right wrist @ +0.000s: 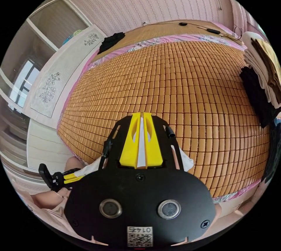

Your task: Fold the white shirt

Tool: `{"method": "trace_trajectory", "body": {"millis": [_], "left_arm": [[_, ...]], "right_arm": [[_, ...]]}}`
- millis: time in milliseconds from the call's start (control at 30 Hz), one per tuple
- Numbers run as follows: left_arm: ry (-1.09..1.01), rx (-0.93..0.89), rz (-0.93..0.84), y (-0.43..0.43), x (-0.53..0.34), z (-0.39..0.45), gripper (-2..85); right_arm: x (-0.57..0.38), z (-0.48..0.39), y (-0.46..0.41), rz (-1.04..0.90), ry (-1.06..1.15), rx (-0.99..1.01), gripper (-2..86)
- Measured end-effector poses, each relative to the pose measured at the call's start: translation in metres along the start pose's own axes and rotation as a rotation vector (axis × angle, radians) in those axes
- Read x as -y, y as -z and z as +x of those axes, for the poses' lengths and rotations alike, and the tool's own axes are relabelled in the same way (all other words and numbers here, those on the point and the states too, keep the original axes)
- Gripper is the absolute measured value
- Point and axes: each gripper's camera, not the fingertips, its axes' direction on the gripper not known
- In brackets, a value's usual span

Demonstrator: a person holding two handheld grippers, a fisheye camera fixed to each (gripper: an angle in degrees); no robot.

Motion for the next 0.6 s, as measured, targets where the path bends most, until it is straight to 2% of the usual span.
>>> {"method": "trace_trajectory", "body": {"millis": [133, 367, 600], "left_arm": [[0.052, -0.019, -0.062, 0.000, 0.002, -0.005, 6.4], [0.304, 0.117, -0.099, 0.017, 0.003, -0.033, 4.8], [0.047, 0.060, -0.070, 0.014, 0.022, 0.012, 12.3]], "right_arm": [[0.000, -0.023, -0.015, -0.066, 0.147, -0.110, 3.8], [-0.002, -0.072, -0.063, -0.166, 0.390, -0.248, 8.4], [0.013, -0.097, -0.101, -0.252, 0.500, -0.280, 10.2]]}}
